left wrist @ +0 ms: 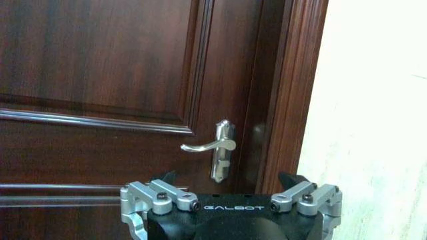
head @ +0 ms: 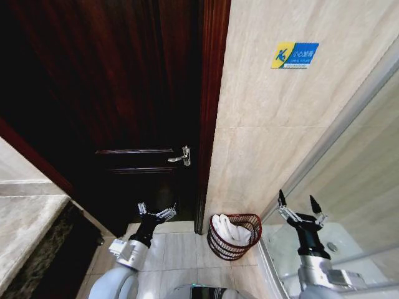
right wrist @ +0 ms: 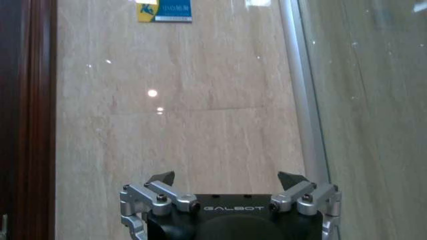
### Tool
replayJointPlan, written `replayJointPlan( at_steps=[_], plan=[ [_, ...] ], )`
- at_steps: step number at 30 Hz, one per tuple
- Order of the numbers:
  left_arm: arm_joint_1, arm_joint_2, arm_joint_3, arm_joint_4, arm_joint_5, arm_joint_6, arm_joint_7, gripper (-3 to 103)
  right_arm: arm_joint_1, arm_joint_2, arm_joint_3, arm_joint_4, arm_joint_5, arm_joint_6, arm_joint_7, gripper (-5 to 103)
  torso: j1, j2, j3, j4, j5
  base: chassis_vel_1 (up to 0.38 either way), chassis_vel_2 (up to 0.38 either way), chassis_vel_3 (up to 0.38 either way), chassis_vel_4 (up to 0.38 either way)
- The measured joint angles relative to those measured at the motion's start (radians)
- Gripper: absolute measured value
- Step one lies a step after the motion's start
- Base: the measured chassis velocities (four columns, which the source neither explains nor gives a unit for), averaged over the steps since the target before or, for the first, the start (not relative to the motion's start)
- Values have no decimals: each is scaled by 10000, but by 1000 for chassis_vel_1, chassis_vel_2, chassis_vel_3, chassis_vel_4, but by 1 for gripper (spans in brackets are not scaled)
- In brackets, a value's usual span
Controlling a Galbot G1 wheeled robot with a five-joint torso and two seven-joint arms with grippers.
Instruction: Discard the used towel into the hamper.
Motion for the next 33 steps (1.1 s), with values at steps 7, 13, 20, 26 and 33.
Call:
replayJointPlan(
  at_steps=[7,13,20,26,33],
  plan=[
    [0,0,0,0,0,0,0,100,150,-45,581,183,183,219,-484,100,0,0,0,0,0,0,0,0,0],
    [0,0,0,0,0,0,0,100,294,39,1127,401,312,353,-748,100,0,0,0,0,0,0,0,0,0],
    [0,0,0,0,0,0,0,100,314,47,1583,331,599,668,-863,100,0,0,0,1,2,-4,-5,-5,-8],
    [-1,0,0,0,0,0,0,100,277,65,1639,225,725,779,-906,100,0,0,0,-1,0,-42,-52,-56,-63],
    [0,0,0,0,0,0,0,100,244,72,1612,212,739,890,-936,100,0,0,0,0,1,-83,-97,-79,-71]
  ],
)
